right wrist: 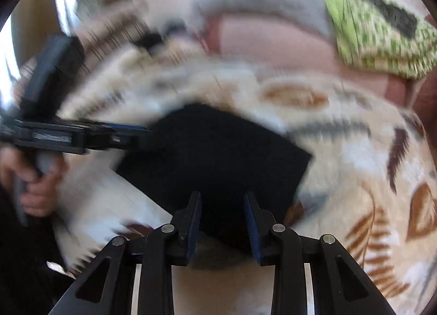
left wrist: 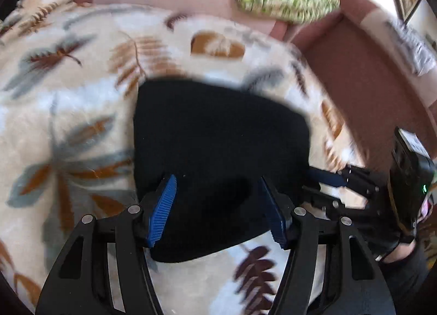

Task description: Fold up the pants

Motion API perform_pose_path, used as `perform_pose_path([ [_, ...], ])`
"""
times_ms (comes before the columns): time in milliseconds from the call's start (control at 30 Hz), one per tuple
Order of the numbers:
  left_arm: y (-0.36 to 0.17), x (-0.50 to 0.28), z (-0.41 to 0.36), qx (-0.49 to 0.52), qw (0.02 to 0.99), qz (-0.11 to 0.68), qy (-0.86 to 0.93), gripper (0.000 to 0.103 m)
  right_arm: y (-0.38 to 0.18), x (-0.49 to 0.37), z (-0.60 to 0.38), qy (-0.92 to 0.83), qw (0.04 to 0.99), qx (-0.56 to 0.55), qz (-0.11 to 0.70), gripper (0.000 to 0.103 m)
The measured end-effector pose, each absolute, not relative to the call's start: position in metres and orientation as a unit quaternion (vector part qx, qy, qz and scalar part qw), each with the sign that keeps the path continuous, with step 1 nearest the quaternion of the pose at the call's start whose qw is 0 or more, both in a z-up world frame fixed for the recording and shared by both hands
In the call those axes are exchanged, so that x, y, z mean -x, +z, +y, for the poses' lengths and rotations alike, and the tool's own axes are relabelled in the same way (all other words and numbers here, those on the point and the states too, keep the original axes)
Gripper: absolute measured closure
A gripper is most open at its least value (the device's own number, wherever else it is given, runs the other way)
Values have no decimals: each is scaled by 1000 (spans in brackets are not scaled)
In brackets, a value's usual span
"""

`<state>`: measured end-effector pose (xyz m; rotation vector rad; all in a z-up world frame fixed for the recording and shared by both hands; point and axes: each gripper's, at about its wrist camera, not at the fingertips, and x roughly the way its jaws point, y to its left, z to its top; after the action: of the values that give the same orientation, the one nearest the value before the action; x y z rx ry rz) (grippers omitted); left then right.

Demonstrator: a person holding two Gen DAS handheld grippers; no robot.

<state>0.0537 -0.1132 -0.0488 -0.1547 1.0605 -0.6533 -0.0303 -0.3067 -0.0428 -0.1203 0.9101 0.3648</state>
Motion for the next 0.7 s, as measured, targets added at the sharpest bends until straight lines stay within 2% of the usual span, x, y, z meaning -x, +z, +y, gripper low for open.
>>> perform_pose_path([
  [100,-40,-51,-121,44,821,481,-306,42,-49,28,-314,178,879,53,439,73],
  [200,-22,-55,-107,84,834,447,-312,42,-40,30,-325,185,882,22,432,73],
  [300,-9,-75,-112,72,862,408,-291,42,-11,31,-324,171,920,9,353,73],
  [400,-30,-102,-127,55,855,437,-273,42,-5,13,-325,116,945,27,306,73],
  [500,-47,-106,-138,25,852,455,-259,37,-35,-19,-319,115,920,28,373,72],
  [533,-46,-105,-142,14,853,453,-258,32,-51,-27,-320,115,905,29,409,72],
  [633,-47,-101,-146,7,857,448,-255,25,-47,-28,-328,122,906,2,405,70],
  [700,-48,-97,-152,-10,863,443,-244,24,-47,-26,-333,123,905,-11,408,69],
])
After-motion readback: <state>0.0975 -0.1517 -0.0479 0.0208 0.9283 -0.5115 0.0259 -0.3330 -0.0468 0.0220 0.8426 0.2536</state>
